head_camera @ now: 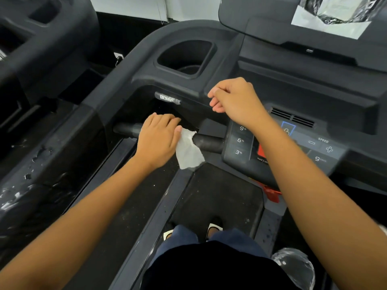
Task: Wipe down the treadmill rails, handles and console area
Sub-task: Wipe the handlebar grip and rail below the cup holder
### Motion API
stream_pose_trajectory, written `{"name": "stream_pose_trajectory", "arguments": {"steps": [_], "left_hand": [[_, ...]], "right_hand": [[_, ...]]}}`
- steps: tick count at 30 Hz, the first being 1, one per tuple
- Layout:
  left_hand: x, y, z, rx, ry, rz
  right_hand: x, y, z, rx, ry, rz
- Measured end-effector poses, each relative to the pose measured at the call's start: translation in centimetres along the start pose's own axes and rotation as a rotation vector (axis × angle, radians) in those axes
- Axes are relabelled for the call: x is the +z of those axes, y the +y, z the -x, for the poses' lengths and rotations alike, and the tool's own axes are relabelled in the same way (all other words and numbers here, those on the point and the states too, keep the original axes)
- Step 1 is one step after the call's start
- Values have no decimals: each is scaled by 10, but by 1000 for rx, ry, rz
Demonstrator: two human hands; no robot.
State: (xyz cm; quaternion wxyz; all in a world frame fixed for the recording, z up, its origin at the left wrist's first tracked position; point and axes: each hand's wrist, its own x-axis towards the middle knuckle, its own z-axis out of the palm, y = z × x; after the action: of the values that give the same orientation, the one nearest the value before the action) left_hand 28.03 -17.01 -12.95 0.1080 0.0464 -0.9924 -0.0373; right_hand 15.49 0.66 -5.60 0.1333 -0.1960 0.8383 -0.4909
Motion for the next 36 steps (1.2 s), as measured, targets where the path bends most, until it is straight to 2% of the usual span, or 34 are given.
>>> {"name": "stream_pose_trajectory", "arguments": {"steps": [3, 7, 9, 12, 15, 17, 20, 24, 26, 29, 30, 31, 34, 36], "left_hand": [[-6, 18, -2, 25, 74, 54], [12, 50, 3, 55, -4, 78], [16, 66, -5, 28, 8, 95], [16, 93, -14, 112, 42, 149], [14, 77, -16, 190, -76, 219], [14, 53, -14, 189, -92, 225], [14, 40, -13, 62, -69, 250], [8, 70, -11, -145, 29, 343], [-4, 86, -15, -300, 114, 550], [-25, 104, -33, -625, 249, 947], [-29, 111, -39, -652, 278, 1023], [-32, 120, -43, -616, 277, 1027], [-21, 150, -32, -310, 151, 746], [-14, 160, -14, -217, 44, 747]], "right_hand": [[-2, 1, -1, 2, -14, -15], [-5, 0, -1, 7, -16, -77], [-6, -2, -2, 22, -23, -113], [-11, -7, -4, 62, -55, -181], [-16, -7, -6, 100, -81, -252], [-20, -6, -6, 122, -84, -307], [-22, -5, -5, 150, -71, -386], [-26, -13, -6, 127, -58, -451], [-31, -17, -9, 99, -44, -435], [-40, -23, -15, 77, -10, -437], [-43, -25, -17, 75, 1, -448], [-44, -25, -18, 77, 15, -463], [-48, -26, -21, 90, 56, -507], [-47, -25, -20, 106, 70, -521]]}}
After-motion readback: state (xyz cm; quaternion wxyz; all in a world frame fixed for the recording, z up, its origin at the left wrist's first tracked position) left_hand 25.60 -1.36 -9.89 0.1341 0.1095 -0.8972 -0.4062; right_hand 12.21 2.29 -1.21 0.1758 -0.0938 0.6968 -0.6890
